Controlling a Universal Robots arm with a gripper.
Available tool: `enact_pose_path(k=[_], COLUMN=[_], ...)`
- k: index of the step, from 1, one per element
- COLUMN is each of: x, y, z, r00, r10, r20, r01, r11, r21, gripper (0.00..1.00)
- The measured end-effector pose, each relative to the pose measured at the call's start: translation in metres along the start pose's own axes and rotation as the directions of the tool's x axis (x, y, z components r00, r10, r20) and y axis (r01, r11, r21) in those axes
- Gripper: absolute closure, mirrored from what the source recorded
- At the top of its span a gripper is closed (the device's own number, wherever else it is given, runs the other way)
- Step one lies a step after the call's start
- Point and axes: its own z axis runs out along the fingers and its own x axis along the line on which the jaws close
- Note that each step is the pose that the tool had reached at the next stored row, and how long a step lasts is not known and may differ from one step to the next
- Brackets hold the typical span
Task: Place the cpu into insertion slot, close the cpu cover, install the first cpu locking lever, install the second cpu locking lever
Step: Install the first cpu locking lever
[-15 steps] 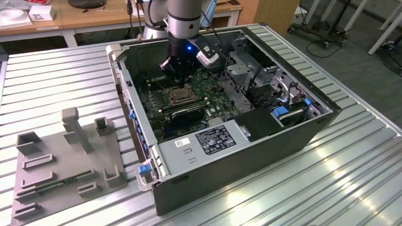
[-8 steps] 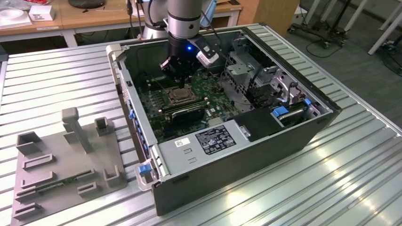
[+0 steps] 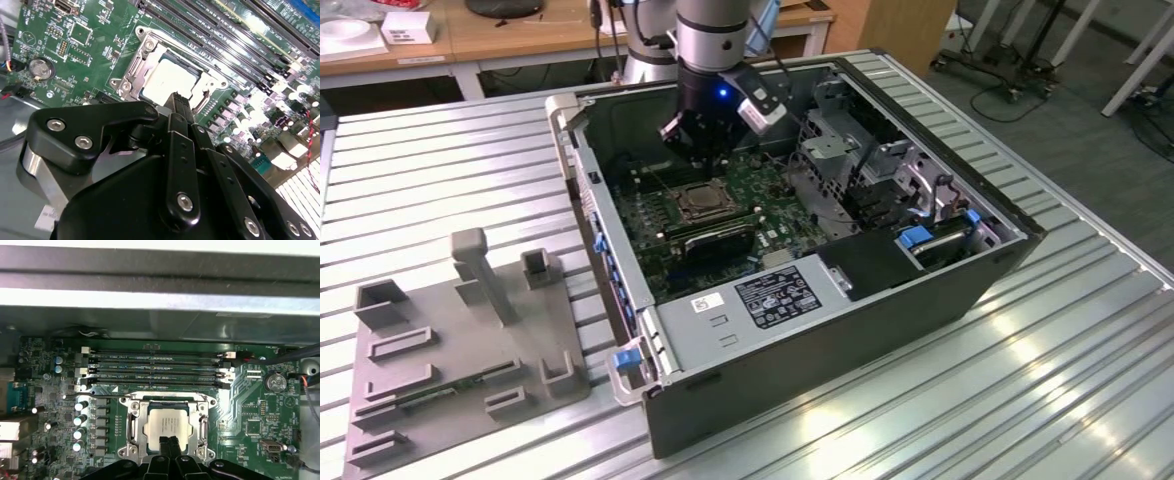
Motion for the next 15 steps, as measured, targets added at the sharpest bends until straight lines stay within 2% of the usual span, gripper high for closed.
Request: enact_pose_path(k=[4, 10, 15], x=[-0.0001, 0.0, 0.0073], y=[0.0001, 0.0002, 0.0004], z=[-0.0062, -0.0065, -0.0057], r00=[1.0, 1.0, 1.0], r10=[0.0, 0.0, 0.0], r20=[0.0, 0.0001, 0.0004], r01=[0.0, 0.0, 0.0], r11=[1.0, 1.0, 1.0], r21=[0.0, -0.0001, 0.0021], gripper=[0.89, 0.89, 0.89])
